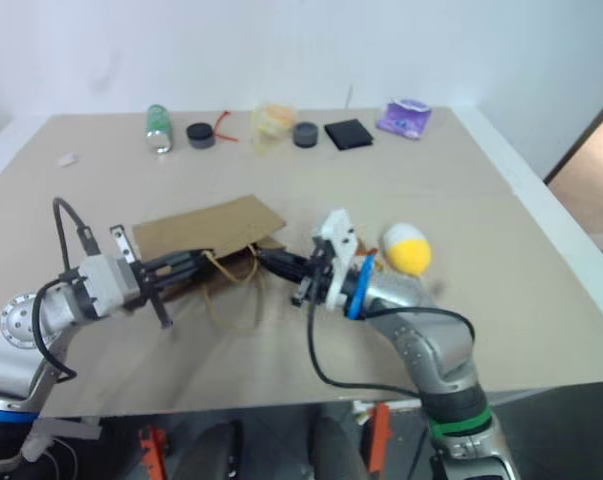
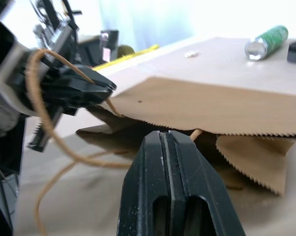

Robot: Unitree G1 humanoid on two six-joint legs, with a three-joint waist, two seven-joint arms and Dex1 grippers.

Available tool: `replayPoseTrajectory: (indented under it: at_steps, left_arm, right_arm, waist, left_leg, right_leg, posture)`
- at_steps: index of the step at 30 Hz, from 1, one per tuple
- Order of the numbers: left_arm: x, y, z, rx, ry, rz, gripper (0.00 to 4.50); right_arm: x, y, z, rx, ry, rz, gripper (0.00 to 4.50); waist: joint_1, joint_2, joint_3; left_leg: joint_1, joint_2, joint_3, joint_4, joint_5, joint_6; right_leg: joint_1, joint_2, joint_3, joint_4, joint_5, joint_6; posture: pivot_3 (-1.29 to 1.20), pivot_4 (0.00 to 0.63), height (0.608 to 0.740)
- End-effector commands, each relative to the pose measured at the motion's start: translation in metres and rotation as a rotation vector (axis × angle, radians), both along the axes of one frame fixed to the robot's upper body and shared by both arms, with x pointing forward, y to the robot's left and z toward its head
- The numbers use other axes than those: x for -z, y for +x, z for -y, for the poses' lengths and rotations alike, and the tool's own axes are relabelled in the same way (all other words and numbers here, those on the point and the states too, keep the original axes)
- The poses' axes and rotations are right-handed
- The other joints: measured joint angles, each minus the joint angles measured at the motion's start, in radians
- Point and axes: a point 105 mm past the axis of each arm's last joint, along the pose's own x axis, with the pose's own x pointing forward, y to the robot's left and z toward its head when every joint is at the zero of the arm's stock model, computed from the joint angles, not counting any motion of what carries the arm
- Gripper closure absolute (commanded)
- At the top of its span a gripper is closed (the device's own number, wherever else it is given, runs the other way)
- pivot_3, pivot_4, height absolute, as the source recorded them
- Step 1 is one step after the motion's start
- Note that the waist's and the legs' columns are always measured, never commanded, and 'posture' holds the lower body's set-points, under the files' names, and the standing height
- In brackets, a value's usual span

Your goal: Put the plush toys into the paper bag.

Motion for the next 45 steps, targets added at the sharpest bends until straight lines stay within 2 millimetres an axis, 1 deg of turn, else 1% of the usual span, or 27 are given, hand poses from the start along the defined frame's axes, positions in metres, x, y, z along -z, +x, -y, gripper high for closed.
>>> replayPoseTrajectory:
  at_steps: [1,4,9,11,16,21,24,27,28,30,33,36,40,45]
  left_arm:
    - [-0.015,-0.006,0.005,0.022,-0.014,0.073,4.50]
    - [-0.019,-0.004,0.007,0.019,-0.037,0.081,4.50]
    - [-0.018,-0.008,0.010,0.035,-0.042,0.083,4.50]
    - [-0.020,-0.006,0.009,0.023,-0.053,0.083,4.50]
    - [-0.022,-0.006,0.008,0.018,-0.050,0.093,4.50]
    - [-0.025,-0.004,0.003,-0.013,-0.070,0.109,4.50]
    - [-0.032,-0.001,-0.002,-0.059,-0.110,0.129,4.50]
    - [-0.031,0.000,-0.010,-0.102,-0.112,0.130,4.50]
    - [-0.030,-0.001,-0.012,-0.114,-0.109,0.133,4.50]
    - [-0.031,-0.001,-0.016,-0.137,-0.117,0.146,4.50]
    - [-0.030,-0.004,-0.016,-0.143,-0.117,0.148,4.50]
    - [-0.028,-0.006,-0.015,-0.138,-0.114,0.142,4.50]
    - [-0.023,-0.012,-0.004,-0.091,-0.096,0.149,4.50]
    - [-0.020,-0.016,0.002,-0.053,-0.095,0.147,4.50]
  right_arm:
    - [0.007,0.007,-0.006,0.036,-0.013,0.023,4.45]
    - [0.021,0.019,-0.010,0.090,-0.026,0.007,4.45]
    - [0.024,0.035,-0.028,0.147,0.007,0.000,4.45]
    - [0.025,0.039,-0.031,0.170,0.033,-0.021,4.45]
    - [0.033,0.048,-0.029,0.237,0.044,-0.039,4.45]
    - [0.042,0.052,-0.022,0.255,0.034,-0.045,4.45]
    - [0.041,0.048,-0.018,0.236,0.071,-0.049,4.45]
    - [0.030,0.039,-0.004,0.225,0.192,-0.064,4.45]
    - [0.028,0.036,0.001,0.216,0.207,-0.066,4.45]
    - [0.032,0.025,0.006,0.174,0.201,-0.077,4.45]
    - [0.034,0.013,0.006,0.115,0.183,-0.083,4.45]
    - [0.027,0.008,0.000,0.075,0.202,-0.079,4.45]
    - [0.020,0.016,-0.017,0.060,0.169,-0.042,4.45]
    - [0.023,0.022,-0.038,0.023,0.126,-0.035,4.45]
  waist:
    - [-0.001,0.000,0.000]
    - [-0.001,0.000,0.000]
    - [-0.003,0.000,0.000]
    - [-0.003,0.000,0.000]
    - [-0.003,0.000,0.000]
    - [-0.003,0.000,0.000]
    - [-0.003,0.000,0.000]
    - [-0.002,0.000,0.000]
    - [-0.002,0.000,0.000]
    - [-0.002,0.000,0.000]
    - [-0.002,0.000,0.000]
    - [-0.005,0.000,0.000]
    - [-0.005,0.000,0.000]
    - [-0.003,-0.001,0.000]
  left_leg:
    - [0.000,0.000,0.000,0.000,0.000,0.000]
    - [0.000,0.000,0.000,0.000,0.000,0.000]
    - [0.000,0.001,0.000,0.000,0.000,0.000]
    - [0.000,0.002,0.000,0.000,0.000,0.000]
    - [0.000,0.002,0.000,-0.001,0.000,0.000]
    - [0.000,0.002,0.000,-0.001,0.000,0.000]
    - [0.000,0.002,0.000,-0.001,0.000,0.000]
    - [0.000,0.002,0.000,-0.001,0.000,0.000]
    - [0.000,0.002,0.000,-0.001,0.000,0.000]
    - [-0.001,0.002,0.000,-0.001,0.000,0.000]
    - [0.000,0.002,0.000,-0.001,0.000,0.000]
    - [0.000,0.003,0.000,-0.001,0.000,0.000]
    - [0.000,0.003,0.000,-0.001,0.000,0.000]
    - [-0.001,0.003,0.001,-0.001,-0.001,0.000]
  right_leg:
    - [0.000,0.000,0.000,0.000,0.000,0.000]
    - [0.000,0.001,0.000,0.000,0.000,0.000]
    - [0.000,0.001,0.000,0.000,0.000,0.000]
    - [-0.001,0.002,0.001,0.000,0.001,-0.001]
    - [-0.001,0.003,0.001,0.000,0.001,-0.001]
    - [-0.001,0.003,0.001,0.000,0.001,-0.001]
    - [-0.001,0.003,0.001,0.000,0.001,-0.001]
    - [-0.001,0.003,0.001,0.000,0.000,-0.001]
    - [-0.001,0.003,0.002,0.000,0.000,-0.001]
    - [-0.001,0.003,0.002,0.000,0.000,-0.001]
    - [-0.001,0.003,0.002,0.000,0.000,-0.001]
    - [-0.002,0.003,0.002,0.000,0.000,-0.002]
    - [-0.003,0.004,0.002,0.000,0.001,-0.002]
    - [-0.003,0.004,0.002,0.000,0.001,-0.002]
  posture:
    - [0.00,0.150,0.740]
    - [0.00,0.150,0.740]
    - [0.00,0.150,0.740]
    - [0.00,0.150,0.740]
    - [0.00,0.150,0.740]
    - [0.00,0.150,0.740]
    - [0.00,0.150,0.740]
    - [0.00,0.150,0.740]
    - [0.00,0.150,0.740]
    - [0.00,0.150,0.740]
    - [0.00,0.150,0.740]
    - [0.00,0.150,0.740]
    - [0.00,0.150,0.740]
    - [0.00,0.150,0.740]
